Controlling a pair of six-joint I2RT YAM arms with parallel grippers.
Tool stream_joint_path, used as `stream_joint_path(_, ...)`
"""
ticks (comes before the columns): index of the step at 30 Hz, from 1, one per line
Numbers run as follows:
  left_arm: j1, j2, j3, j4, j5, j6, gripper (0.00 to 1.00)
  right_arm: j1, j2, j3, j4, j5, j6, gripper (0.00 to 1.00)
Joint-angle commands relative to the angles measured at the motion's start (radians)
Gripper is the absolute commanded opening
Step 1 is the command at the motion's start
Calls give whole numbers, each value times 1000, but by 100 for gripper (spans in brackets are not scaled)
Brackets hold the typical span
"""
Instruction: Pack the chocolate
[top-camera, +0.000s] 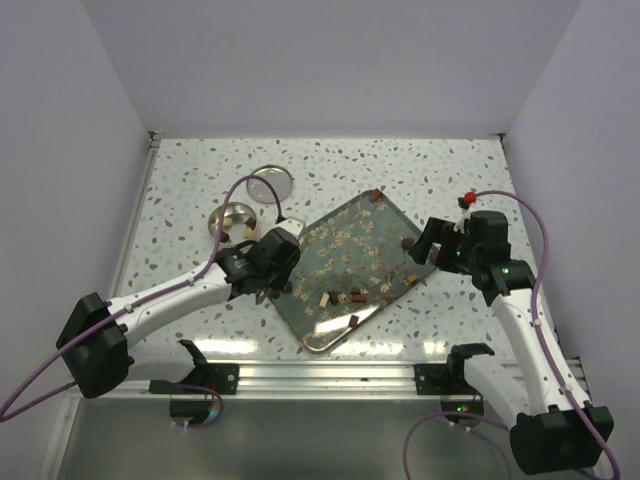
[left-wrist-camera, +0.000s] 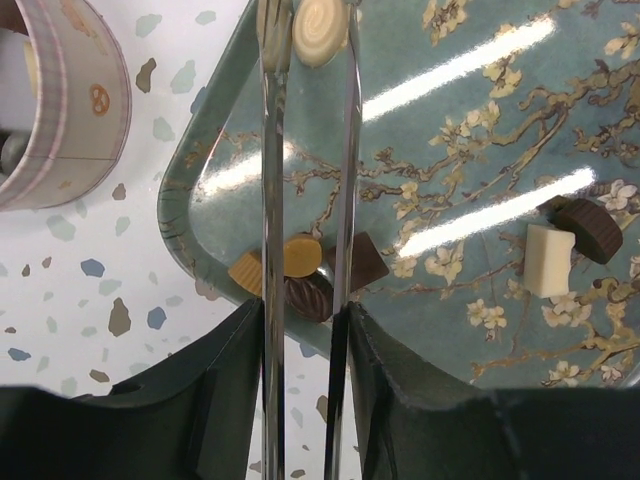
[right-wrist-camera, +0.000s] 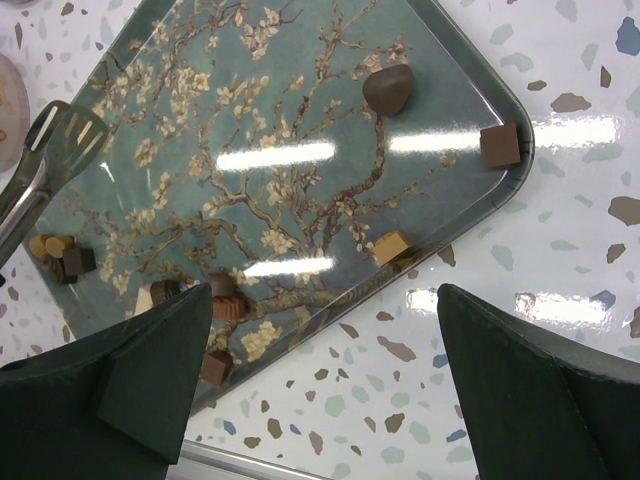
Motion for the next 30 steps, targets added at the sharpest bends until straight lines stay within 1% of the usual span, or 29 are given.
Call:
stream_joint_path(1,-8,6,51,-36,-47,3,42,4,11,37,27,-9,-28,98)
stream_joint_path(2,-8,10,53,-41,-48,3,42,4,12,37,26,-10,-29,97)
stream_joint_path(6,-18,14,56,-59,-64,3,33,4,17,34,34,-19,-29,97)
stream_joint_path(9,-31,10,69,-84,-85,4,29,4,17,31,37,-24,-29,98)
stream_joint_path(14,-37,-27,129,-111,-107,-2,29,4,15,28,38,-27,-25,97)
stream_joint_path(20,-37,-67,172,-128,-90,-20,28,4,7,28,38,-21,-21,98)
stream_joint_path(30,-29,-136,126,-165,-111,-66,28,4,6,31,38,-21,-16,97)
